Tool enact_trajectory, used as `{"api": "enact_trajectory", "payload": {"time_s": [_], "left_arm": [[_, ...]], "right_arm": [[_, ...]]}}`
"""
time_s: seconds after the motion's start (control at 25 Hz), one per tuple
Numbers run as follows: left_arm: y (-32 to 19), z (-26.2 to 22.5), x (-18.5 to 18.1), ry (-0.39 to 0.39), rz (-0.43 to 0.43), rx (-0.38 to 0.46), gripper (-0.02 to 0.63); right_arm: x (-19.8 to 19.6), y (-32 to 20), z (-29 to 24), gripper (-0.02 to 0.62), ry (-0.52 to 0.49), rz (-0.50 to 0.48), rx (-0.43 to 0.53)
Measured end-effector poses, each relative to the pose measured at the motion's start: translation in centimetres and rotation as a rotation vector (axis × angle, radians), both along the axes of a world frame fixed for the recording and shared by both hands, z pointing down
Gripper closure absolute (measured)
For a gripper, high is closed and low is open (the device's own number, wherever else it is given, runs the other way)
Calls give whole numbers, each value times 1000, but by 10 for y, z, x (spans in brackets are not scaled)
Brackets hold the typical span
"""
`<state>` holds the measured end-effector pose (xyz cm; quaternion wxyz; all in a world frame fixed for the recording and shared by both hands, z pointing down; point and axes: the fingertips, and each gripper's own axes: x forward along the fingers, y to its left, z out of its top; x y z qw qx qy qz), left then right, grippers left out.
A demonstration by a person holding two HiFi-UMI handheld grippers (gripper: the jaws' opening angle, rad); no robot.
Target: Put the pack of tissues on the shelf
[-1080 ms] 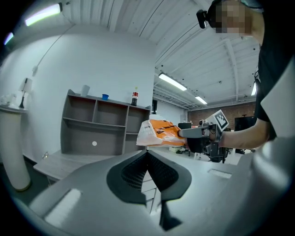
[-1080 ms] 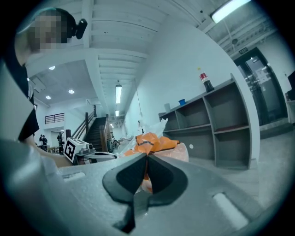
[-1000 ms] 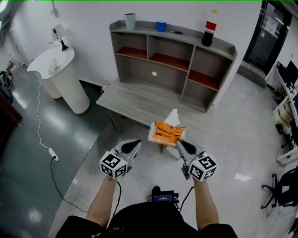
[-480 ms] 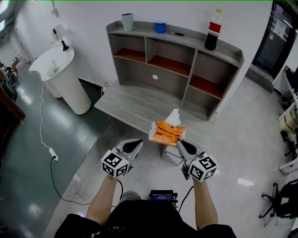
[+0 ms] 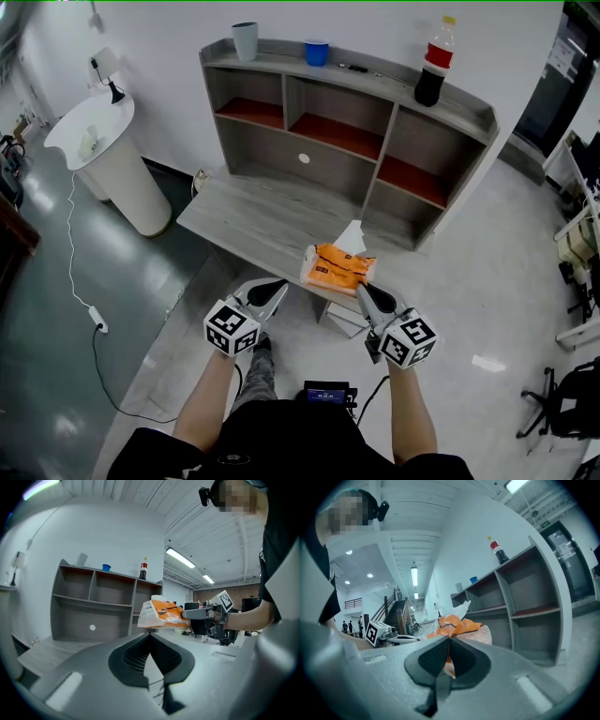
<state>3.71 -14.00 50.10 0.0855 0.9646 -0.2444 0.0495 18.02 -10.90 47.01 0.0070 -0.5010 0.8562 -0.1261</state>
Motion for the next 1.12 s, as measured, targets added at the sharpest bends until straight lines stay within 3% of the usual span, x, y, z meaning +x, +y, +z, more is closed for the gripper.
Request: {"api": "enact_trajectory", "payload": {"time_s": [0.76,1.12], "left_arm": [[-188,-8,-2,30,200,6,606],[-243,-5,-2,32,288,0,606]], "right_arm": [[-17,-158,-8,590,38,185,-6],[-27,-198,-4,589,31,277,-12]]}}
